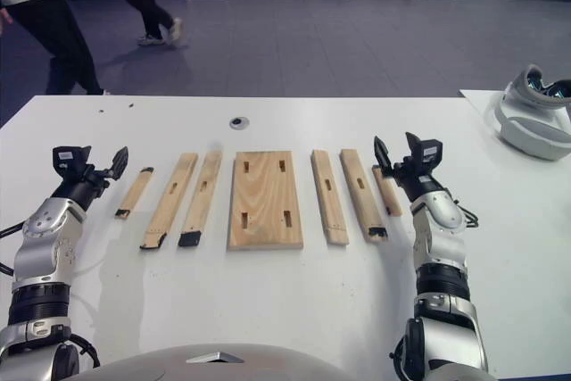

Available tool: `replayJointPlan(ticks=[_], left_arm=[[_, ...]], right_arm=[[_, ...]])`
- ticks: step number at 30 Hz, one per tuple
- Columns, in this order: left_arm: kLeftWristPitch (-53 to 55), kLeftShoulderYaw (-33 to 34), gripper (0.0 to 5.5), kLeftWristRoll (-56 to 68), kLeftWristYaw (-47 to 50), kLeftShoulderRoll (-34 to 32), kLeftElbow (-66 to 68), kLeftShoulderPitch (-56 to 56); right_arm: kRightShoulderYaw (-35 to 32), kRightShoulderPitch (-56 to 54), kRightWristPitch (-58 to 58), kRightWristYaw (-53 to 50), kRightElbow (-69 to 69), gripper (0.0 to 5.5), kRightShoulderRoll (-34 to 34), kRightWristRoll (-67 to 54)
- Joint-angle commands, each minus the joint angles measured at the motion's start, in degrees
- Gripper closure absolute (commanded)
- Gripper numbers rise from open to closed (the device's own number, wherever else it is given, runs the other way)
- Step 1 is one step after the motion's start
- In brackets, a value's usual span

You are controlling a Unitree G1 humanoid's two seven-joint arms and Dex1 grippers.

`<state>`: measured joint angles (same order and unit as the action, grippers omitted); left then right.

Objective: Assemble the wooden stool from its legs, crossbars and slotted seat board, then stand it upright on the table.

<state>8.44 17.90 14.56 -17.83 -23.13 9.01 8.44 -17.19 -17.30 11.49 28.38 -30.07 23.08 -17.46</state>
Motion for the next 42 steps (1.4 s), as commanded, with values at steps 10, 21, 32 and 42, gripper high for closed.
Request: replayJointPlan(ticks=[10,21,32,42], left_arm=[[5.7,-5.4,1.35,-1.8,-8.5,-4.1,1.8,-6.9],[9.4,-7.0,3.04,-2.5,-11.3,-5.2,6.0,-8.8],[-9.9,-3.2,4.21,-0.4,-9.1,-4.2,10.0,-2.1],[-10.4,-23.7,4.21,-1.2,-14.7,9.2,-11.0,19.3]], right_arm=[[0.4,0.4,0.4,-2.0,-1.8,1.79,0.2,2.5],[1.1,0.9,0.2,-3.1,-1.4,1.79,-0.4,3.1],[2.8,-2.6,-11.2,0.6,7.5,1.79,-2.4,-4.2],[8.7,-16.0,-44.7,-7.4,34.4,1.79,-21.7,-38.4]])
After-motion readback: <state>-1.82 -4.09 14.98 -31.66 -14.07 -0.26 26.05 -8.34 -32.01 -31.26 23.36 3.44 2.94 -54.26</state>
